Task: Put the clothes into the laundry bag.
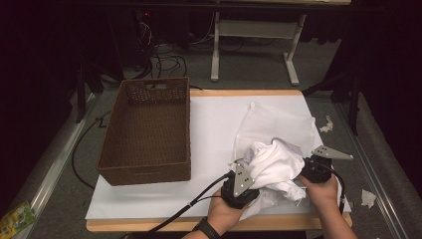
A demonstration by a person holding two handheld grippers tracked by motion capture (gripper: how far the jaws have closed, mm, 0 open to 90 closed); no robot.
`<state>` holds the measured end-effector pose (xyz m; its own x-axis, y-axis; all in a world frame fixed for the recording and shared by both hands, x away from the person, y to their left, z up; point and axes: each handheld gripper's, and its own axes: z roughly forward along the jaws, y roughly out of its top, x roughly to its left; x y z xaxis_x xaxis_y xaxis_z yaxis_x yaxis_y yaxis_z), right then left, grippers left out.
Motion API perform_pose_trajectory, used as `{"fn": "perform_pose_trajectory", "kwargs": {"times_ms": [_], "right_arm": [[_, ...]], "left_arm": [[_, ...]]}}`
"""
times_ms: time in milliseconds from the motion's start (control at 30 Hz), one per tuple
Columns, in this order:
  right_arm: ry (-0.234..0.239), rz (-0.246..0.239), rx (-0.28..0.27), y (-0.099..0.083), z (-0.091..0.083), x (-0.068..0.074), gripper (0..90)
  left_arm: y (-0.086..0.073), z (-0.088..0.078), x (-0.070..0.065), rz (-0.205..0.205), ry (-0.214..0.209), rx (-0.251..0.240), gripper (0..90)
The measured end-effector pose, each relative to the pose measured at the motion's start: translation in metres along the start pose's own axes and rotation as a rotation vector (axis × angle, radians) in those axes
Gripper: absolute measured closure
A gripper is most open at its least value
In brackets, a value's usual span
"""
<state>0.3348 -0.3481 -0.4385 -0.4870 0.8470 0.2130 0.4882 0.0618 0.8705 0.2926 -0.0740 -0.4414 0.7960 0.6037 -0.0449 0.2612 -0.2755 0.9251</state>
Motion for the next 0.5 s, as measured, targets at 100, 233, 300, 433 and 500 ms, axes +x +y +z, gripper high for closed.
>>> {"fn": "perform_pose_trajectory", "kwargs": {"times_ms": [100, 233, 300, 433, 500], "right_arm": [[0.010, 0.010, -0.018, 0.002, -0.004, 0.000, 90.0], [0.018, 0.012, -0.050, 0.010, -0.009, 0.002, 90.0], [0.016, 0.011, -0.064, 0.013, -0.012, 0.003, 90.0], [0.026, 0.023, -0.079, 0.017, -0.016, 0.006, 90.0], [0.034, 0.027, -0.074, 0.018, -0.015, 0.008, 90.0]], "left_arm": [[-0.003, 0.008, -0.001, 0.009, 0.017, 0.041, 68.6], [0.002, 0.021, -0.005, 0.058, 0.030, 0.127, 68.7], [0.001, 0.028, -0.002, 0.074, 0.056, 0.175, 69.0], [0.001, 0.030, 0.011, 0.079, 0.071, 0.213, 69.8], [0.002, 0.027, 0.018, 0.081, 0.088, 0.219, 70.0]]}}
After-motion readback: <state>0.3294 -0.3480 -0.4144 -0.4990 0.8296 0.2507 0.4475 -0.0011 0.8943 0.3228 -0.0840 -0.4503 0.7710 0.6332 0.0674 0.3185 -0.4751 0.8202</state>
